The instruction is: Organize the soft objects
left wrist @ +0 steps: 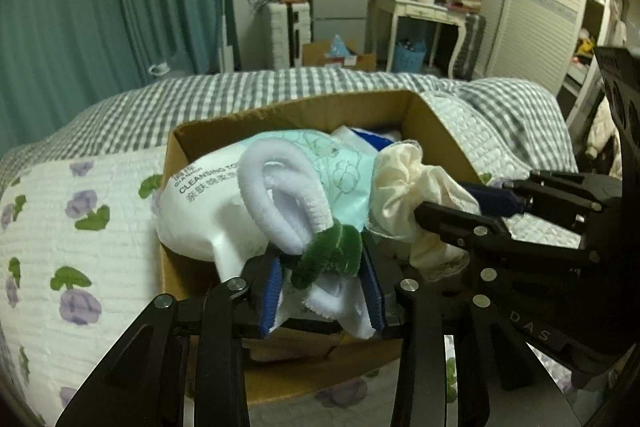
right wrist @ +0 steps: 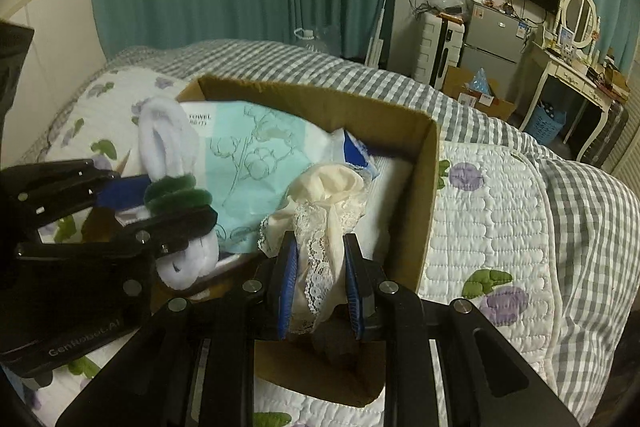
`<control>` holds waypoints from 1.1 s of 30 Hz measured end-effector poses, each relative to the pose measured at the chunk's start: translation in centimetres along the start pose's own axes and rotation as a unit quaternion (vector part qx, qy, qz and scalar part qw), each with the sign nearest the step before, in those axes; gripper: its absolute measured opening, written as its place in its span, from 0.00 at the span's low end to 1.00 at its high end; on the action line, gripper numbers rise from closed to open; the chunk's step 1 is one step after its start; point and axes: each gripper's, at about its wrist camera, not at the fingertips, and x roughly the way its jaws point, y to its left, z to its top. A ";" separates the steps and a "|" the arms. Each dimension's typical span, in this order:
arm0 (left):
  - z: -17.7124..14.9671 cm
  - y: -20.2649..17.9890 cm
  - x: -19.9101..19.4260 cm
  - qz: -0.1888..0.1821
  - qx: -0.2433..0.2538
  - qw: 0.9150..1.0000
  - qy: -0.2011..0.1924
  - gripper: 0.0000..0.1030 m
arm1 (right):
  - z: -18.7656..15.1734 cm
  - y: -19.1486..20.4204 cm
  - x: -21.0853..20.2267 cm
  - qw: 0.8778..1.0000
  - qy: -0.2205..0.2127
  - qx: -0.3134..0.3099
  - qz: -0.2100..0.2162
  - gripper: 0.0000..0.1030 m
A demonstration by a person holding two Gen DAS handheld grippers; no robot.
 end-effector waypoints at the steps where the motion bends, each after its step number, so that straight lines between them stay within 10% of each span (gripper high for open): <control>1: 0.0 -0.1 -0.3 0.004 0.002 1.000 -0.002 0.36 | 0.0 -0.1 -0.3 1.000 -0.004 0.001 0.001 0.26; 6: 0.0 -0.1 -2.4 0.014 0.000 1.000 -0.021 0.57 | 0.8 -0.1 -2.2 0.999 -0.024 0.004 -0.022 0.52; 15: 1.1 -0.5 -10.7 0.045 -0.005 0.995 -0.087 0.61 | 2.0 -0.1 -9.8 0.996 -0.077 0.016 -0.042 0.61; 33: -2.8 -3.2 -27.3 0.087 -0.055 0.958 -0.268 1.00 | 0.2 3.3 -30.7 0.970 -0.231 0.027 -0.076 0.95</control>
